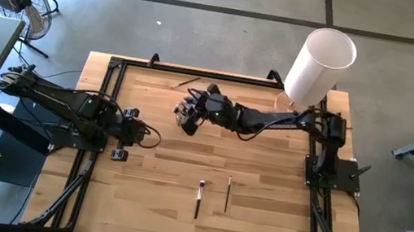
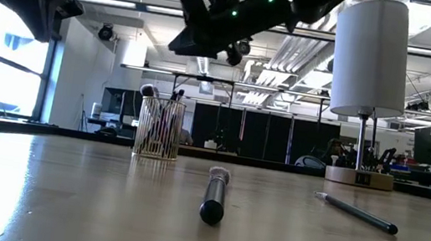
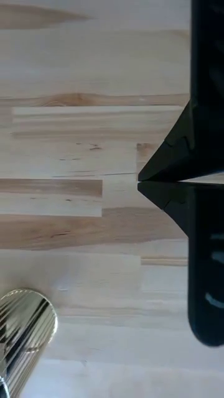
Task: Put items in baskets/containers
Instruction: Put the makeup brush into the wire organizer
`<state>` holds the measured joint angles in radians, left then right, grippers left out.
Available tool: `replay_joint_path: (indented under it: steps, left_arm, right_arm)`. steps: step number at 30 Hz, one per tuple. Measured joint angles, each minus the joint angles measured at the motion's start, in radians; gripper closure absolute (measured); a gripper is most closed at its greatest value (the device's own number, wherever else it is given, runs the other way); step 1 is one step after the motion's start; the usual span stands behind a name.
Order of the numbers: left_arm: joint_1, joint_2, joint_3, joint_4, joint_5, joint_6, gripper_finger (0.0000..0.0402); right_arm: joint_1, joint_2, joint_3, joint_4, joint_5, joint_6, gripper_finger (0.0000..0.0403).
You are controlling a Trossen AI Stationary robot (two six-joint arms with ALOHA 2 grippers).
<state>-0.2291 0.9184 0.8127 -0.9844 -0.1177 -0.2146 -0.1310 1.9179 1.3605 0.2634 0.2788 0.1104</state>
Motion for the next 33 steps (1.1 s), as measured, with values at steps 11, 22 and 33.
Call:
replay_joint_path:
  steps: [11,22,33]
  left_arm:
    - [0.0,0.0,0.0,0.034,-0.024,0.017,0.0401]
    - [0.001,0.01,0.0,0.117,-0.073,0.079,0.0401]
    - [0.001,0.01,0.0,0.131,-0.098,0.09,0.0401]
  right_arm:
    - [0.134,-0.224,0.0,-0.749,0.076,0.614,0.0388]
    - [0.3,-0.216,0.0,-1.191,-0.039,1.346,0.0401]
    - [0.362,-0.105,0.0,-1.231,-0.106,1.528,0.0391]
